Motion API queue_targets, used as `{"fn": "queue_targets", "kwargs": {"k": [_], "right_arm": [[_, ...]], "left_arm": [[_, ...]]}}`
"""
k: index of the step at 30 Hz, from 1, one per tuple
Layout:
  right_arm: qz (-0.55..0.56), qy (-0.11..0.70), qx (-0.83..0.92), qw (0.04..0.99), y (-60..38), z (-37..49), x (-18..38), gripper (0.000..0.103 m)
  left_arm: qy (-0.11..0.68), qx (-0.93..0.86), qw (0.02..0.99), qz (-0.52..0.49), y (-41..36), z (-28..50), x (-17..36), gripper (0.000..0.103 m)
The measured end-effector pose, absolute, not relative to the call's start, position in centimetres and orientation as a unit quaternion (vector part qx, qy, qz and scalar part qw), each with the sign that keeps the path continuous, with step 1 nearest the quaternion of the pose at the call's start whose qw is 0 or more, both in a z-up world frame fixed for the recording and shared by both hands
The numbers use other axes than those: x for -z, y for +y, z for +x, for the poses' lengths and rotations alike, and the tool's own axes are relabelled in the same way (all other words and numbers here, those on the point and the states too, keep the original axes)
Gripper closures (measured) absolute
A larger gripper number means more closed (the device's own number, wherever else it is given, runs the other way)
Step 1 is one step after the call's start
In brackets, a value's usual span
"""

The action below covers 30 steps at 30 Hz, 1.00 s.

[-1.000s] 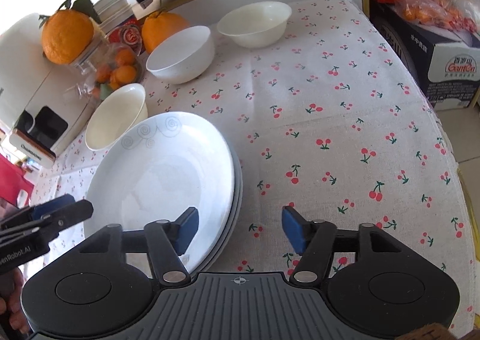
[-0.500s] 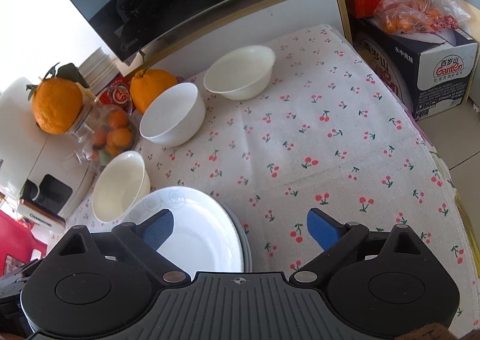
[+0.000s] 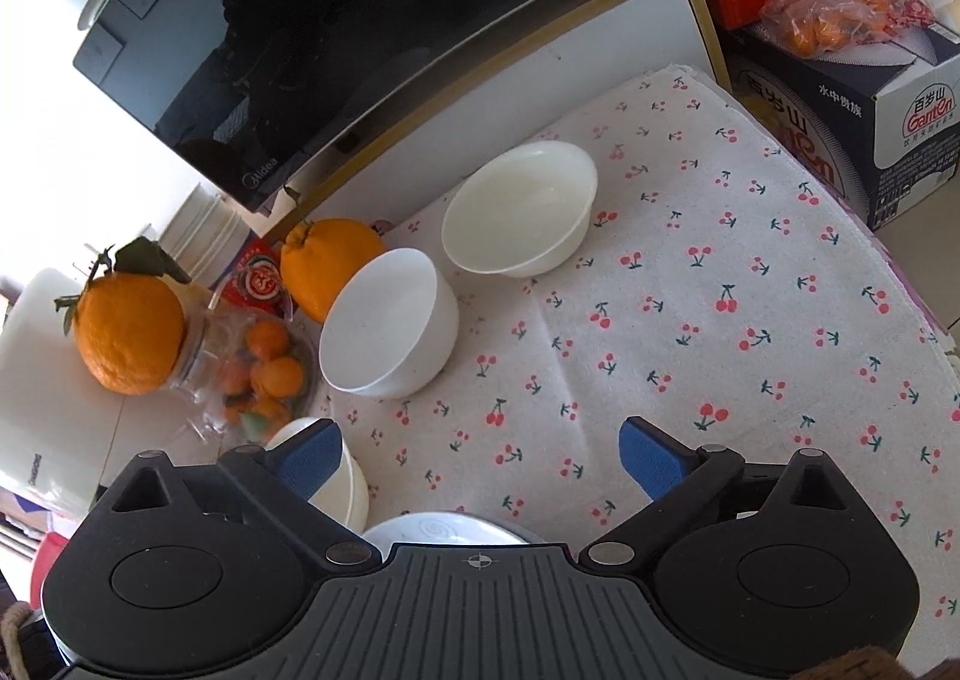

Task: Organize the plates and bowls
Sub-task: 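Move both grippers to the white bowl and close on its rim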

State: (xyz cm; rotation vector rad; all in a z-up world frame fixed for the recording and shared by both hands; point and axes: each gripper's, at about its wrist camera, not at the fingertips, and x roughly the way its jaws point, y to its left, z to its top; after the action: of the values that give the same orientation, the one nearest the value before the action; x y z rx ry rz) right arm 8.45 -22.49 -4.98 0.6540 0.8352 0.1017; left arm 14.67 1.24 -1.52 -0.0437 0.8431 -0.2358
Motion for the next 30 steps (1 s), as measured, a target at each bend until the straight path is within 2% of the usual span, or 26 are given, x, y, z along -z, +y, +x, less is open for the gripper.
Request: {"fn": "queue_targets", "kwargs": {"k": [7, 12, 20, 22, 26, 30], "right_arm": [[0.333, 0.399, -0.040, 0.853, -21.9, 11.4, 5.9, 0.003], [0.335, 0.388, -0.059, 0.857, -21.3, 13.7, 7.3, 0.003], [0.410, 0.361, -0.083, 0.833, -21.7, 15.5, 10.0, 0.003], [0.423, 0.357, -0.085, 0.829, -21.6, 15.8, 10.6, 0.003], [0.443, 0.350, -0.083, 0.822, -21.3, 16.5, 11.4, 0.003], [0.456, 0.347, -0.086, 0.815, -20.8, 16.9, 12.0, 0.012]], "left_arm": [[0.375, 0.099, 0.921, -0.027, 1.0, 17.0, 2.2, 0.001], [0.346, 0.136, 0.925, -0.078, 1.7, 18.5, 3.2, 0.001], [0.338, 0.180, 0.917, -0.111, 1.5, 19.8, 5.5, 0.005], [0.348, 0.182, 0.913, -0.112, 1.3, 20.4, 5.8, 0.013], [0.355, 0.189, 0.906, -0.135, 1.4, 21.3, 5.9, 0.023], [0.366, 0.192, 0.898, -0.148, 1.5, 22.1, 6.5, 0.036]]}}
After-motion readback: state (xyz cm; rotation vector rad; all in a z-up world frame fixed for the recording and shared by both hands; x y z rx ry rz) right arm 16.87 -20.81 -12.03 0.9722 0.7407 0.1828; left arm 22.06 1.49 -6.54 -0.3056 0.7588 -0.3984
